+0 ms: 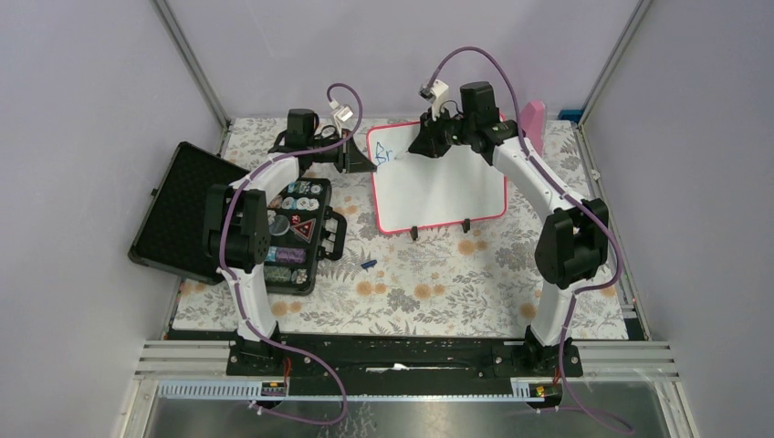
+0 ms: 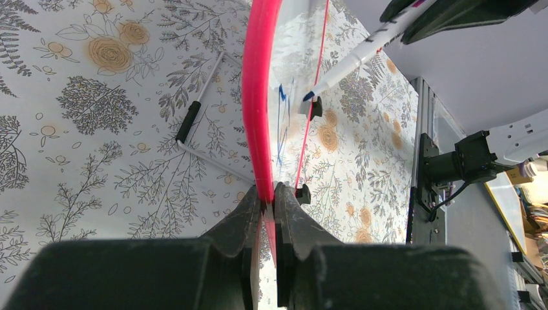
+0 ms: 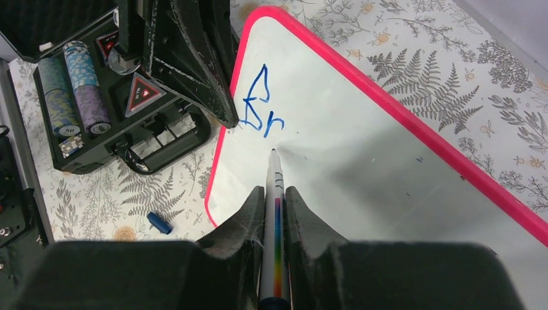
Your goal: Write a sentence on the whiteboard
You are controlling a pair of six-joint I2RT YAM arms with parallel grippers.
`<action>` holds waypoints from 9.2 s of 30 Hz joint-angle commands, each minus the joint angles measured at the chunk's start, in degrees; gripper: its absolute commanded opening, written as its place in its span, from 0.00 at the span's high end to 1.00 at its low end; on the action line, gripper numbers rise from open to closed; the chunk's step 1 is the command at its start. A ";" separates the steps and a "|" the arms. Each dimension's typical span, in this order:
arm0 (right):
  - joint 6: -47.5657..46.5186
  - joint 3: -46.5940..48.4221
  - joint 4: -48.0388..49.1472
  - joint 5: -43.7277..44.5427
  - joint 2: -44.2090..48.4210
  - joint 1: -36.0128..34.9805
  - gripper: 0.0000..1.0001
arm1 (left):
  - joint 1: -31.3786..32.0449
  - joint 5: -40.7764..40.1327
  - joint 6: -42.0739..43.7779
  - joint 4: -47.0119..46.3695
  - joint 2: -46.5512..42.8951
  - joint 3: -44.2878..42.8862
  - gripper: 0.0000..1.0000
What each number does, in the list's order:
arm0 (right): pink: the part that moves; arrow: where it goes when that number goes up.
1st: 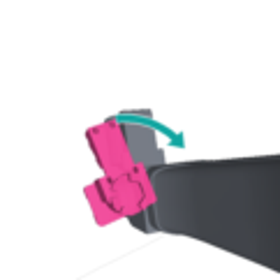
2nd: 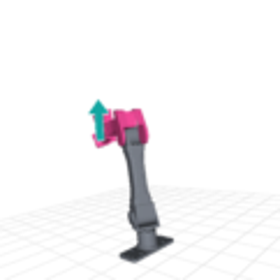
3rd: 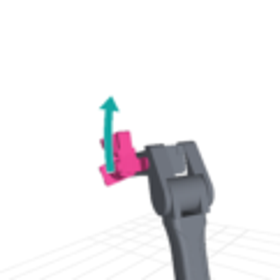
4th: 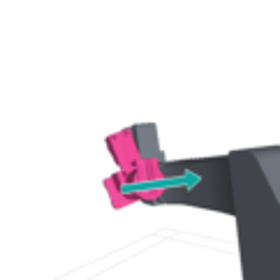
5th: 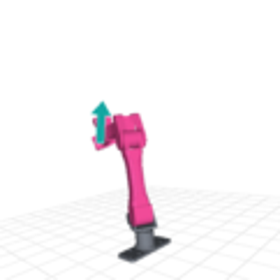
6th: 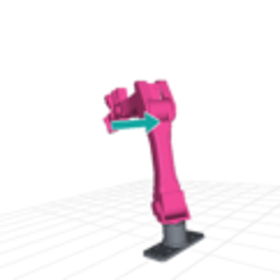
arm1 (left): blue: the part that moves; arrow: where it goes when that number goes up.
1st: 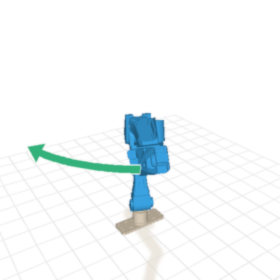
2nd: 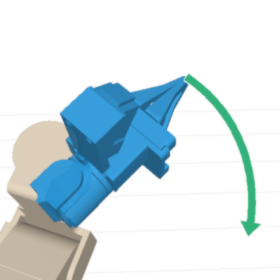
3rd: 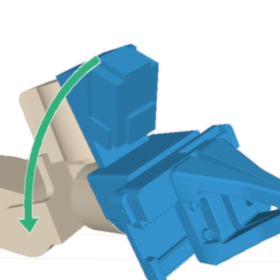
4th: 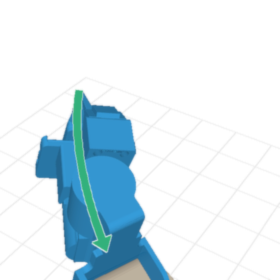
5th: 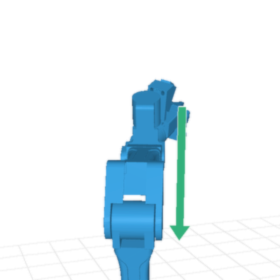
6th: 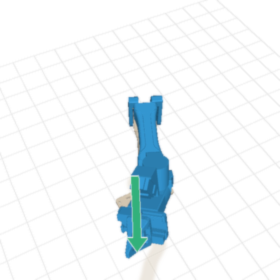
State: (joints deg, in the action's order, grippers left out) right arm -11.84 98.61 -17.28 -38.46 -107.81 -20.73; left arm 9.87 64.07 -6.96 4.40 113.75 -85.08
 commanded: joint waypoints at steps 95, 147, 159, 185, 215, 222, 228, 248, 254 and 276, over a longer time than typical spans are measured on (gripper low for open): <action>-2.32 7.44 -1.17 3.69 -1.26 2.01 1.00 | 2.07 0.99 2.57 0.72 1.08 -1.48 1.00; -4.38 4.81 -5.71 -0.73 2.18 2.16 1.00 | 2.08 0.80 2.30 0.60 1.23 -1.35 1.00; -3.03 5.68 -4.68 -1.92 2.69 3.53 1.00 | 2.08 0.99 2.39 0.63 1.10 -1.39 1.00; -0.51 7.87 -2.16 -2.19 -1.04 3.15 1.00 | 2.26 0.97 2.13 0.46 1.46 -1.69 1.00; -4.20 2.70 -2.14 1.62 -0.63 3.06 1.00 | 2.26 0.81 1.86 0.47 1.97 -2.15 1.00; -4.86 0.87 -1.99 2.00 0.27 3.06 1.00 | 2.30 0.84 1.78 0.46 1.84 -2.16 1.00; -5.10 1.17 -1.93 2.68 0.49 3.05 1.00 | 2.30 0.80 1.86 0.44 1.78 -1.92 1.00; -3.69 6.00 -2.54 2.49 0.07 5.42 1.00 | 2.32 0.80 1.86 0.44 1.65 -1.93 1.00; -3.10 7.39 -3.00 1.93 -0.20 5.53 1.00 | 2.35 0.72 1.86 0.45 1.56 -1.88 1.00; -4.78 0.71 -4.25 -1.28 4.21 5.48 1.00 | 2.31 0.82 1.95 0.44 1.29 -1.82 1.00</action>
State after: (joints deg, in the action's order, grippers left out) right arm -15.38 99.77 -21.56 -39.11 -105.38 -15.59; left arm 10.15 64.16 -7.40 4.43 114.52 -85.82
